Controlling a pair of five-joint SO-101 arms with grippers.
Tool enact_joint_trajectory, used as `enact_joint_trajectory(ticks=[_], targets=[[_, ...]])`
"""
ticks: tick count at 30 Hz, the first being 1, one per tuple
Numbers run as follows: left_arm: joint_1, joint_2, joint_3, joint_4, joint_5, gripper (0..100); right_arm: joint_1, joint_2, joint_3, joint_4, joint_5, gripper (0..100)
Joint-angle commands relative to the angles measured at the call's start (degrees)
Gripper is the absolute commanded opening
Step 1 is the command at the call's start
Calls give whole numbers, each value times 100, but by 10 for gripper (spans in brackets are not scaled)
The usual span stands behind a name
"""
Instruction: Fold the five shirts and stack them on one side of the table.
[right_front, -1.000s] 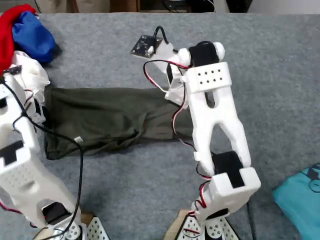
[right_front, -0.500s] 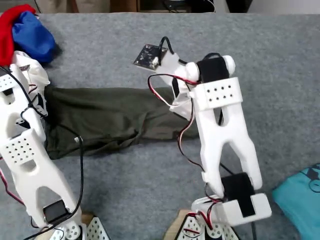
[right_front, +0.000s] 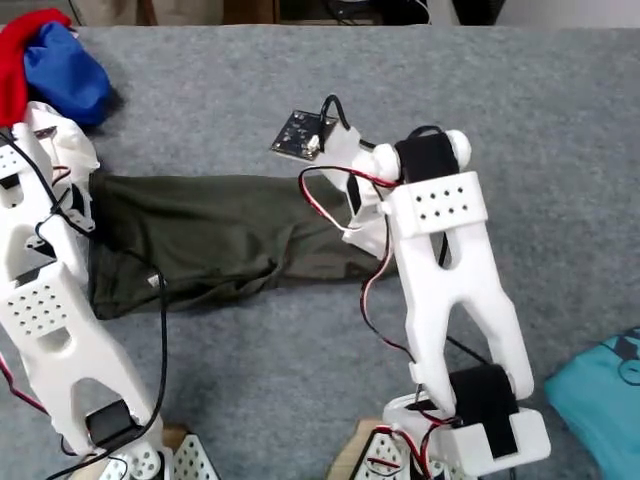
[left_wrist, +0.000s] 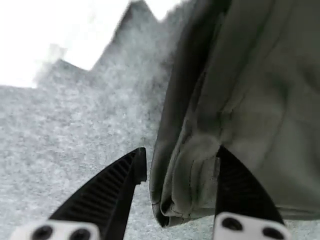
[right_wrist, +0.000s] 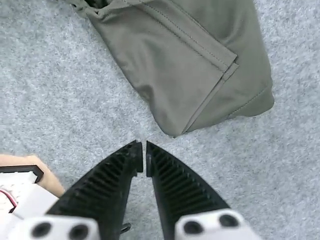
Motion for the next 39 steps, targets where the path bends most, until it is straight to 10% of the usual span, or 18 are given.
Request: enact_joint_trajectory(ticks=[1, 21, 28, 39], targets=[[9, -418, 26, 62, -79, 236, 48, -356, 4, -88, -44, 33], [53, 1332, -853, 62, -88, 231, 48, -356, 13, -88, -44, 33], [105, 1341, -765, 62, -79, 13, 48, -356, -13, -88, -44, 33], [457, 1174, -659, 62, -53, 19, 75, -356, -4, -290, -44, 33]])
